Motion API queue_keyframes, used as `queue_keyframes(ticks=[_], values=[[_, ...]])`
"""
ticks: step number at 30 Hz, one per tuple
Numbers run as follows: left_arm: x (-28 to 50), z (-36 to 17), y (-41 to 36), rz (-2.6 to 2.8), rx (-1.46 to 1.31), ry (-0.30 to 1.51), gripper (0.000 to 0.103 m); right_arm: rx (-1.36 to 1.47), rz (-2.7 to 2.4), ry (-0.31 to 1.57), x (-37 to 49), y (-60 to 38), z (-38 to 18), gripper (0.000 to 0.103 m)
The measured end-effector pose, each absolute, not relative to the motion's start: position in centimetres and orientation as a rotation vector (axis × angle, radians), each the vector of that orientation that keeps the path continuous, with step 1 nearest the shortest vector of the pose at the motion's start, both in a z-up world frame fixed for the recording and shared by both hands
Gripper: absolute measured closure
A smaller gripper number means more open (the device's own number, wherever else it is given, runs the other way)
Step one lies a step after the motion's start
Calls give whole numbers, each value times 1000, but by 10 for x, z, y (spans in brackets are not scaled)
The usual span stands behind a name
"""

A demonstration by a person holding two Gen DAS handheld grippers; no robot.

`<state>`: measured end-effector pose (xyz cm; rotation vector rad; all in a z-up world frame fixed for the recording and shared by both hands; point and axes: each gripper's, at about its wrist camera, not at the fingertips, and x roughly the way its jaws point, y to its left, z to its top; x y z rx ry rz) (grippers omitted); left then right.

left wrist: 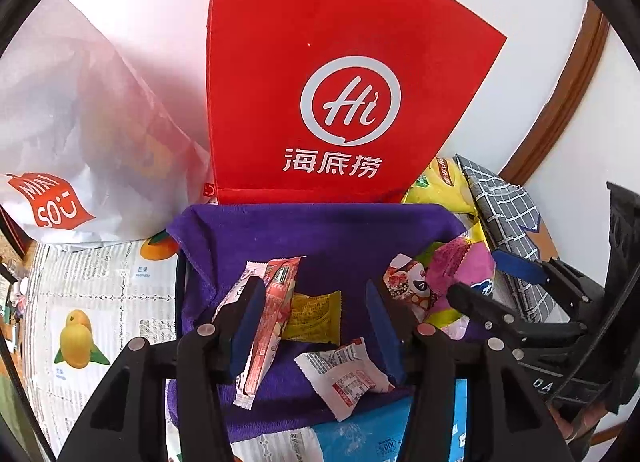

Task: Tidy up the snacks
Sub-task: 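Lower the strawberry packet onto the towel and open the left gripper while the right lowers the triangular bag, then open the right gripper to release the triangular bag and pull both grippers back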

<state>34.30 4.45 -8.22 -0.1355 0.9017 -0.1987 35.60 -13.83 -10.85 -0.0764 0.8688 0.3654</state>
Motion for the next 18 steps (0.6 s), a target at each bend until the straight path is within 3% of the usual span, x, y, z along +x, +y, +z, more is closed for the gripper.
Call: queue_keyframes(ticks=[18], values=[[332,-64,48,-224,-148,886,48,-85,385,826,337,-129,-86,26]])
